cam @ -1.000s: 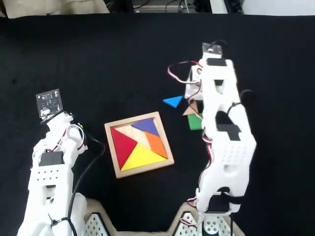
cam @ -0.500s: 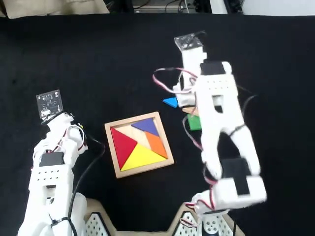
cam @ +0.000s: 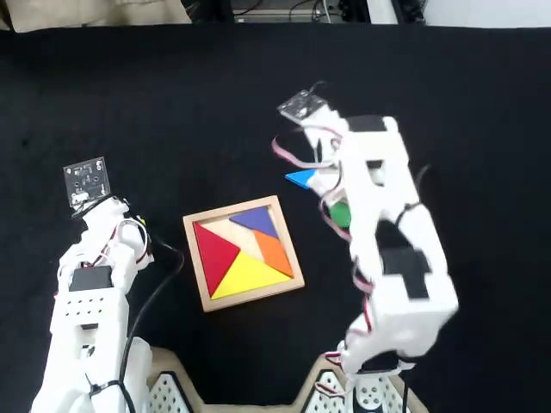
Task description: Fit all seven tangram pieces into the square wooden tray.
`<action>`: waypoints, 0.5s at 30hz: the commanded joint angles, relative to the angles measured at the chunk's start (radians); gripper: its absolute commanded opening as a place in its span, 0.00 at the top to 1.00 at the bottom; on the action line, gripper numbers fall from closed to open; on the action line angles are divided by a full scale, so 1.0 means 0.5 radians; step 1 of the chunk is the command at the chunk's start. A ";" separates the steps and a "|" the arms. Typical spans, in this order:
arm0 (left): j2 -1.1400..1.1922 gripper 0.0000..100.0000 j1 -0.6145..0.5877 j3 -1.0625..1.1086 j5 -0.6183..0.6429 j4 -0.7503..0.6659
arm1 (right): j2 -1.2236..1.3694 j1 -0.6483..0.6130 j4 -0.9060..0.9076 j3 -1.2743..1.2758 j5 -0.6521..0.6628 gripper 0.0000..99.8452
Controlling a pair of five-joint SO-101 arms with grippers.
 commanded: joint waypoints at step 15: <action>0.003 0.97 -0.014 -0.020 0.009 -0.037 | 1.247 0.080 0.835 -1.944 0.292 0.84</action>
